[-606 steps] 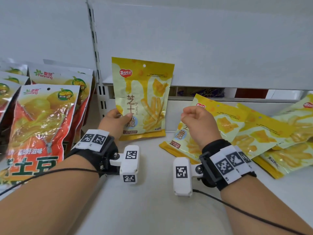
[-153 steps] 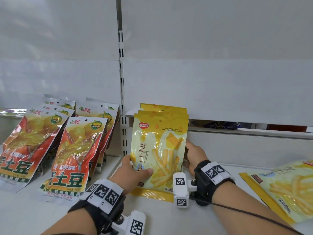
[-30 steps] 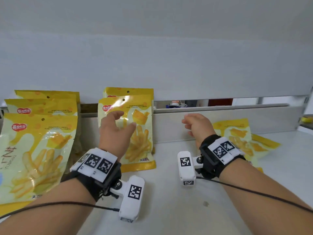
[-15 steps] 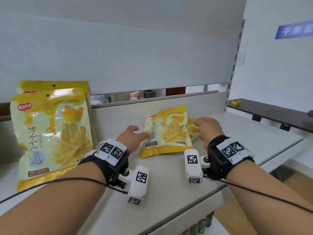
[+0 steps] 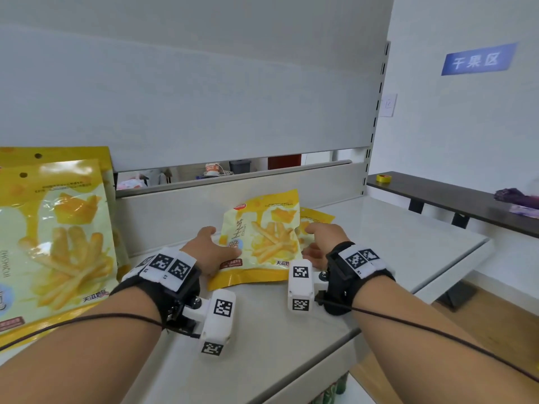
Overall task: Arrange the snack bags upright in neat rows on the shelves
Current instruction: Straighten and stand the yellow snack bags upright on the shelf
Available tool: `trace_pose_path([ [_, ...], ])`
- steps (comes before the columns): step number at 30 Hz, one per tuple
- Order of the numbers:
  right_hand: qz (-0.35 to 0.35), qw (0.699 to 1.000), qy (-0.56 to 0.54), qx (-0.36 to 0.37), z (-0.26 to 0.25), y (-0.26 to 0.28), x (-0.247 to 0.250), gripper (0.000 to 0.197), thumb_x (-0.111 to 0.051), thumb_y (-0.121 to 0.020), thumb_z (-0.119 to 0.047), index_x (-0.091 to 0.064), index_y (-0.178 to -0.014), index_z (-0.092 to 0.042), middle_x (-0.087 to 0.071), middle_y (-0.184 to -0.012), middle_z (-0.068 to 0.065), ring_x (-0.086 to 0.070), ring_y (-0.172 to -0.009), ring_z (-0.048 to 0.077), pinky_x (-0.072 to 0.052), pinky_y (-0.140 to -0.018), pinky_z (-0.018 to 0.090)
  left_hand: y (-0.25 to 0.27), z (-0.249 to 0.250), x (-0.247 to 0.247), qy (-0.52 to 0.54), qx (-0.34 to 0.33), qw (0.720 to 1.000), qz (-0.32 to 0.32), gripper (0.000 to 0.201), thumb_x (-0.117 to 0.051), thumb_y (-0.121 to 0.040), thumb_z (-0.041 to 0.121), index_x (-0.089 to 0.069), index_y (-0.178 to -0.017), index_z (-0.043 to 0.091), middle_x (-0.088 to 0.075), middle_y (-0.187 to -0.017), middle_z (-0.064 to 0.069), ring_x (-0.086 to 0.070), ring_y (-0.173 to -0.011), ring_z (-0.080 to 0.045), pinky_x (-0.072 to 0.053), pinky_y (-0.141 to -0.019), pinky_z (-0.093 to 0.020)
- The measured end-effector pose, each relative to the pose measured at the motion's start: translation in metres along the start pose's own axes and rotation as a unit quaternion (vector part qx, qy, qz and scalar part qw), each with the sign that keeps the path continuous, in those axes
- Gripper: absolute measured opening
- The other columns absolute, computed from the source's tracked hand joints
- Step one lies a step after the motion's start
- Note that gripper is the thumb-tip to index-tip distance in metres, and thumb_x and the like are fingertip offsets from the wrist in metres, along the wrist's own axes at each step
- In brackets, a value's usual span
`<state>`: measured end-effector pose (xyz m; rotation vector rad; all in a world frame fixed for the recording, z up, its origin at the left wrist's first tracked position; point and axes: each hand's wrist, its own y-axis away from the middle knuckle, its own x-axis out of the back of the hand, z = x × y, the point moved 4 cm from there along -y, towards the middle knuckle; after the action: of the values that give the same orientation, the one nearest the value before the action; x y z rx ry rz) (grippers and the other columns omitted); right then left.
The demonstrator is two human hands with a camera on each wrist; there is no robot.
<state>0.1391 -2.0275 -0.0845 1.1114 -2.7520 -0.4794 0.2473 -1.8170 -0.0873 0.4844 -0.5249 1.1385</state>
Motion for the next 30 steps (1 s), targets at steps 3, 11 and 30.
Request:
trace_pose_path([
  [3,0.002,1.000,-0.027,-0.005,0.000,-0.004,-0.002,0.010,-0.050,-0.088,-0.012,-0.048,-0.079,-0.008,-0.045,-0.068,0.012,-0.043,-0.051,0.021,-0.042,-0.050,0.029,-0.002,-0.006,0.000,0.030,-0.003,0.999,-0.010,0.096,-0.081,-0.073,0.032,-0.023,-0.148,0.021,-0.056,-0.132,-0.013,-0.058,-0.112,-0.032,-0.047,-0.098,-0.045],
  [11,-0.015,0.998,-0.056,0.011,-0.004,-0.007,-0.014,0.026,-0.056,-0.090,-0.016,-0.048,-0.068,-0.006,-0.040,-0.050,0.007,-0.039,-0.041,0.018,-0.039,-0.036,0.018,0.012,-0.015,0.003,0.164,-0.033,0.984,-0.055,0.034,-0.083,-0.069,0.013,-0.067,-0.098,0.019,-0.075,-0.094,-0.008,-0.071,-0.089,-0.031,-0.053,-0.090,-0.050],
  [30,0.000,0.972,-0.063,0.225,-0.023,0.028,-0.062,0.023,-0.047,-0.093,-0.015,-0.044,-0.071,-0.022,-0.049,-0.072,-0.001,-0.050,-0.066,0.017,-0.048,-0.084,0.044,0.070,-0.059,0.081,0.353,-0.132,0.926,0.037,0.056,-0.070,-0.075,-0.009,-0.052,-0.123,0.012,-0.070,-0.108,-0.016,-0.068,-0.096,-0.034,-0.057,-0.075,-0.041],
])
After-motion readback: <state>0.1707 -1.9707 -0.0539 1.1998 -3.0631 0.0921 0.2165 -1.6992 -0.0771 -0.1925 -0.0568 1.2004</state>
